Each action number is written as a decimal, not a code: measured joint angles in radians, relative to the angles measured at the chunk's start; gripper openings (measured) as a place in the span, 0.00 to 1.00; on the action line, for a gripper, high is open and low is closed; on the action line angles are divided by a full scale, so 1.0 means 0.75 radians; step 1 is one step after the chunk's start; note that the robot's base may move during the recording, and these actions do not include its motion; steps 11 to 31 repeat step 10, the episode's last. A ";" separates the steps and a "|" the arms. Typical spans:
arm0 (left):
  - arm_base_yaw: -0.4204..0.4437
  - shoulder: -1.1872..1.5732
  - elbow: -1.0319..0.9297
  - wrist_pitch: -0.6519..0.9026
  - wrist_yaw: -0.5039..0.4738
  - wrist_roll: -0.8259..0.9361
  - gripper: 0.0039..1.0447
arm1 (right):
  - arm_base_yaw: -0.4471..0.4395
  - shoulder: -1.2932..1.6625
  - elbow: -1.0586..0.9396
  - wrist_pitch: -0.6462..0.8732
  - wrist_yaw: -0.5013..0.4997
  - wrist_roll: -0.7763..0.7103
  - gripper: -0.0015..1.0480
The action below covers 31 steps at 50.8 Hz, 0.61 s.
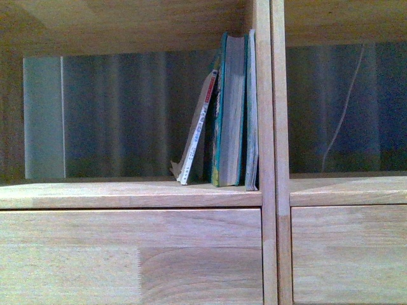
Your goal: Organize books on shelf
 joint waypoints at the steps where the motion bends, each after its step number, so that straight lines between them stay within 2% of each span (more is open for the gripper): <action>1: 0.000 0.000 0.000 0.000 0.000 0.000 0.59 | 0.001 0.000 0.000 0.000 0.000 0.000 0.63; 10: 0.000 0.000 0.000 0.000 -0.001 0.000 0.88 | 0.000 0.000 0.000 0.000 0.000 0.000 0.89; 31: 0.000 0.000 0.000 0.000 -0.001 0.000 0.88 | 0.000 0.000 0.000 0.000 0.000 0.000 0.89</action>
